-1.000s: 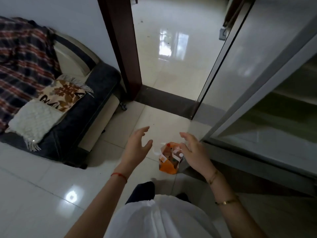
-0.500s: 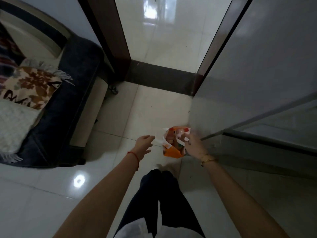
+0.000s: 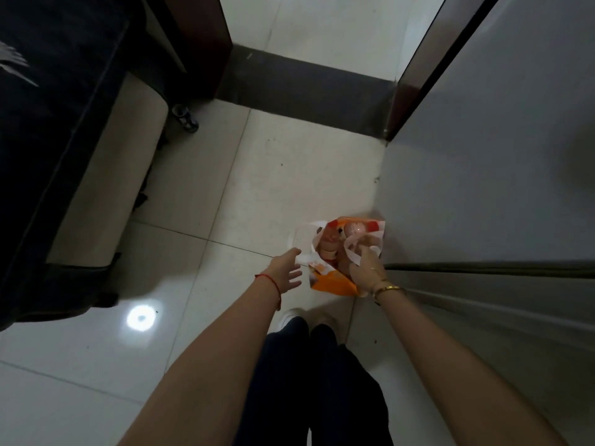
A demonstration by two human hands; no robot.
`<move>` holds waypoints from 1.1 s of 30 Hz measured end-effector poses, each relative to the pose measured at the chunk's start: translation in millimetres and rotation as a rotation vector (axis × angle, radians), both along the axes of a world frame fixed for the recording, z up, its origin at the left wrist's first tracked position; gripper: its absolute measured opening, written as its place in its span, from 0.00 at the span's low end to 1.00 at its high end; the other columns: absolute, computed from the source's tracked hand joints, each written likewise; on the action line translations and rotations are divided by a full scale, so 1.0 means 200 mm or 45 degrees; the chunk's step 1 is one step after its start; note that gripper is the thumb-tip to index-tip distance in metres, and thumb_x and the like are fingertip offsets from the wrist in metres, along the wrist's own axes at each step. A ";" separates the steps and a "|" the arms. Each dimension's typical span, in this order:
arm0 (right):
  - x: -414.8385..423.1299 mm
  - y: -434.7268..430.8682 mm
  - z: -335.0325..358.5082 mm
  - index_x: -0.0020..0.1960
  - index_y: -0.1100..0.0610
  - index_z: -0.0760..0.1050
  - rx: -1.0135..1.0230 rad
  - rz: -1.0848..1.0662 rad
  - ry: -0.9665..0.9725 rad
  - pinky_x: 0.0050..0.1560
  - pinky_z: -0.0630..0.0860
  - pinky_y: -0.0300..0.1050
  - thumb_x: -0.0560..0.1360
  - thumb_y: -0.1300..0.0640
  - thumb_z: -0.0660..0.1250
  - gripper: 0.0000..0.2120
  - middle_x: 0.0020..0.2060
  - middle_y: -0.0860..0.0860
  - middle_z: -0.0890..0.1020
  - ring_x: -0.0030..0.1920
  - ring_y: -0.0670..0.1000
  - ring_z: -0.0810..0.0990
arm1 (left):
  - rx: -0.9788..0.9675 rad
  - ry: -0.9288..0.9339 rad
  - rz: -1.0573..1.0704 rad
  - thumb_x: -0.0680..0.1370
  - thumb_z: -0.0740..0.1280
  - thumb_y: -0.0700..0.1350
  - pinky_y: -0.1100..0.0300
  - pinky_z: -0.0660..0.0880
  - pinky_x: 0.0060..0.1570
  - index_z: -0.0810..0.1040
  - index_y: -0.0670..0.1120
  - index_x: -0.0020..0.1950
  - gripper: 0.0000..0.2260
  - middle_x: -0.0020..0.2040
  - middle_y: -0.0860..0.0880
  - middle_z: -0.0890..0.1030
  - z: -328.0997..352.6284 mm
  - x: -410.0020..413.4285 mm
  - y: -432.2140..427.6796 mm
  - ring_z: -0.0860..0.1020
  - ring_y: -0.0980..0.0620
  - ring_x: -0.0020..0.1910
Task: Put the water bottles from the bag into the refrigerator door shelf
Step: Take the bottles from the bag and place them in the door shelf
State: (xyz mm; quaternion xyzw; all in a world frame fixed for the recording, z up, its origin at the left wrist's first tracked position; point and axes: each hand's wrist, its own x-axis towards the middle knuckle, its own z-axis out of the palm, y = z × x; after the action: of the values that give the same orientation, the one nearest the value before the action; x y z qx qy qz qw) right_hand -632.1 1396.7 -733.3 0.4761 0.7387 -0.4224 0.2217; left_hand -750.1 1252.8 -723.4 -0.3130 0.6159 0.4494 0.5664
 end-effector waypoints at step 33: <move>-0.01 0.01 0.30 0.66 0.64 0.68 0.173 -0.554 -0.103 0.46 0.69 0.48 0.79 0.61 0.58 0.17 0.61 0.62 0.75 0.53 0.60 0.75 | 0.147 0.667 -0.562 0.80 0.57 0.42 0.61 0.74 0.41 0.75 0.38 0.62 0.14 0.55 0.39 0.79 0.27 -0.03 0.23 0.75 0.47 0.48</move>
State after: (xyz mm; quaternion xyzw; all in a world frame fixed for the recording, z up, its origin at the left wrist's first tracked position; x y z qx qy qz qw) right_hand -633.4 1397.9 -674.2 0.6546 0.6358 -0.3901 0.1224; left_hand -755.5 1298.0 -669.9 -0.0137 0.7667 0.4153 0.4894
